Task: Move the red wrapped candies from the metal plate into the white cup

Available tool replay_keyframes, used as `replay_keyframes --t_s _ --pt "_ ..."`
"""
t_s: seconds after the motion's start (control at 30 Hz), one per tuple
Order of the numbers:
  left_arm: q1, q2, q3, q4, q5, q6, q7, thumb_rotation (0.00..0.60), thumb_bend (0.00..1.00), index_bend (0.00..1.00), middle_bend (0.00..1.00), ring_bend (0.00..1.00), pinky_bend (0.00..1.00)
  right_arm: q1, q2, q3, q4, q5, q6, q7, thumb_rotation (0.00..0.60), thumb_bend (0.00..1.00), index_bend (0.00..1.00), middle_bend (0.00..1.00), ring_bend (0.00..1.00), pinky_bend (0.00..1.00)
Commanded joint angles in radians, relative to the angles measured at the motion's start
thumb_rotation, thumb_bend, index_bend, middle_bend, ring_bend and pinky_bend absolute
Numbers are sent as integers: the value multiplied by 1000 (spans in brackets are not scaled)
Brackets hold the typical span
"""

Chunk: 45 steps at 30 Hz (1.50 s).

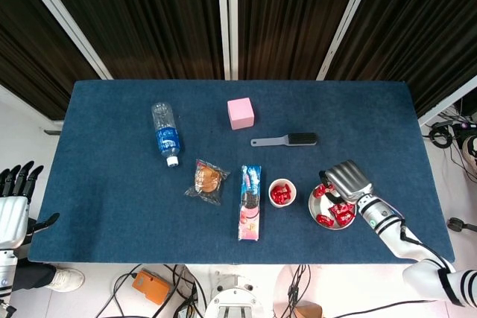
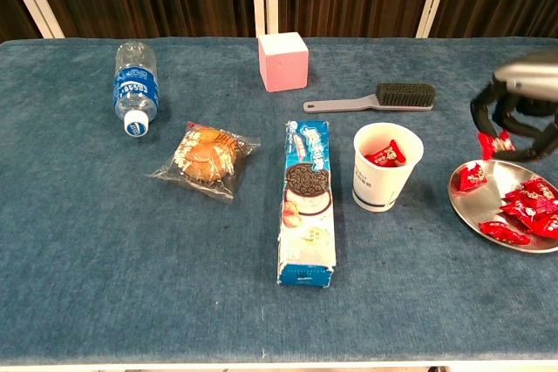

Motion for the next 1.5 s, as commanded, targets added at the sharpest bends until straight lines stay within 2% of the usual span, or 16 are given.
replay_keyframes --t_s 0.03,0.17,0.33,0.5,0.7,1.03,1.23,1.5 --pt "-1 0 0 0 2 1 1 600 20 90 14 0 0 18 38 39 -80 -64 38 45 600 542 665 862 1000 1000" --pt "-1 1 -1 -3 3 2 3 600 20 90 14 0 0 58 10 60 -109 -103 17 77 600 542 660 862 1000 1000" --pt "4 3 -1 -1 -5 5 10 600 20 91 14 0 0 101 -47 58 -83 -102 -42 76 600 542 638 862 1000 1000" --pt "6 2 0 1 -8 4 13 600 20 91 14 0 0 113 -80 50 -64 -105 -52 85 600 542 584 862 1000 1000" --pt "2 3 -4 2 -8 2 13 600 20 90 14 0 0 109 -76 41 -62 -119 -34 87 600 535 523 862 1000 1000" --pt "-4 3 -7 -1 -5 -1 14 600 20 90 14 0 0 52 -26 29 -60 -124 58 89 600 439 478 862 1000 1000" --pt "-7 0 -5 -3 -1 -5 15 600 20 90 14 0 0 15 2 -16 0 -92 49 48 600 438 522 862 1000 1000" --pt "-8 -2 -2 -8 4 -3 20 600 20 90 14 0 0 0 -53 -56 109 -48 -6 -10 600 439 539 862 1000 1000"
